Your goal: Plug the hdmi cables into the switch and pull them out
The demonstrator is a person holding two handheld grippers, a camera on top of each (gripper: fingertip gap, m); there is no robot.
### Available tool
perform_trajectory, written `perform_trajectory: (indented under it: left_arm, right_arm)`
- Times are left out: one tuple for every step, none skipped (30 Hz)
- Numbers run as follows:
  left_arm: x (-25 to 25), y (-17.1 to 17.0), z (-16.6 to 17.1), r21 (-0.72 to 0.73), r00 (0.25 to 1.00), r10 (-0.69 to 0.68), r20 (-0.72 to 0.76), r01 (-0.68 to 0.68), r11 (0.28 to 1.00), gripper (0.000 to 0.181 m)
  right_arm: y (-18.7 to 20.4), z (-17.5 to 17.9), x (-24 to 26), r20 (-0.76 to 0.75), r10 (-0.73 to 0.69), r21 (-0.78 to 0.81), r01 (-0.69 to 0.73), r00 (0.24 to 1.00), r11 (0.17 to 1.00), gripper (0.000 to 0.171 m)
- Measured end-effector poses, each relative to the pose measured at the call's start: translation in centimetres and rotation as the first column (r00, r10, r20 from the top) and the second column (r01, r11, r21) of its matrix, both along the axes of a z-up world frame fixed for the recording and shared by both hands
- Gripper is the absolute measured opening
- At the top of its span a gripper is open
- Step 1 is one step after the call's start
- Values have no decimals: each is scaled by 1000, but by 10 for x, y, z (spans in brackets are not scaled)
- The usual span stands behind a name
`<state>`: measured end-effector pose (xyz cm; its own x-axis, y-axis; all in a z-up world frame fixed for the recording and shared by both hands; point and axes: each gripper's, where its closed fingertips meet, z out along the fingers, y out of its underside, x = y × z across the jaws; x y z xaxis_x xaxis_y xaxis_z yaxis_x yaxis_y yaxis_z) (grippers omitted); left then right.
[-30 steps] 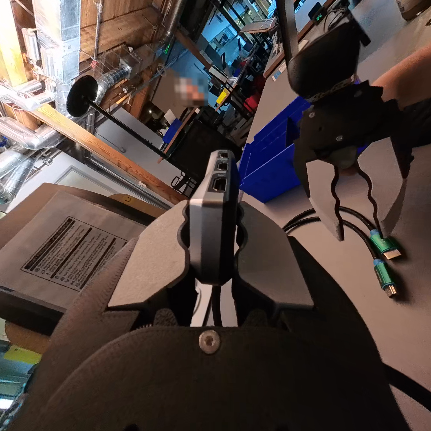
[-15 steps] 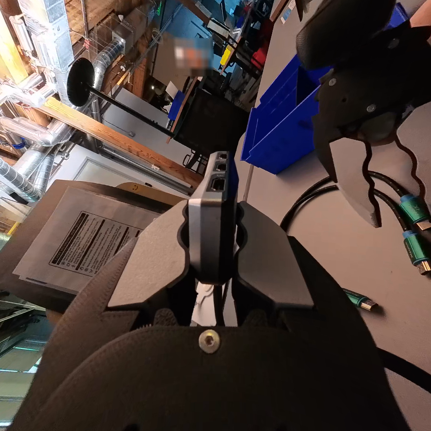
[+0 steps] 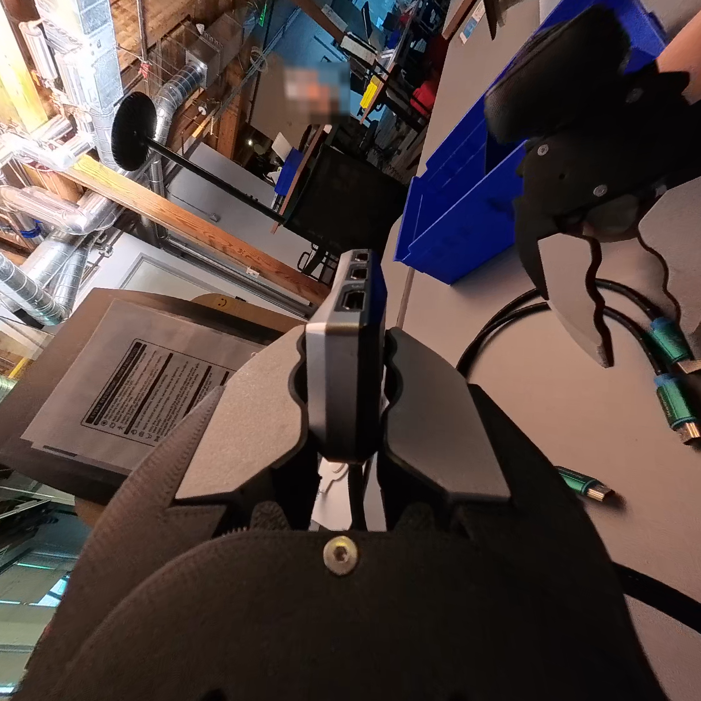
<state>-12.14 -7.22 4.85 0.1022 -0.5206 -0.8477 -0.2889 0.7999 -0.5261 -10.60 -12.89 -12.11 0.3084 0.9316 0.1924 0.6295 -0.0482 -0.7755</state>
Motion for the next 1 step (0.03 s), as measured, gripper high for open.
perform_trajectory:
  left_arm:
    - [0,0,0,0,1000,0,1,0,1000,35]
  right_arm:
    - [0,-1,0,-7,-1,-18,1,1000,1000,34]
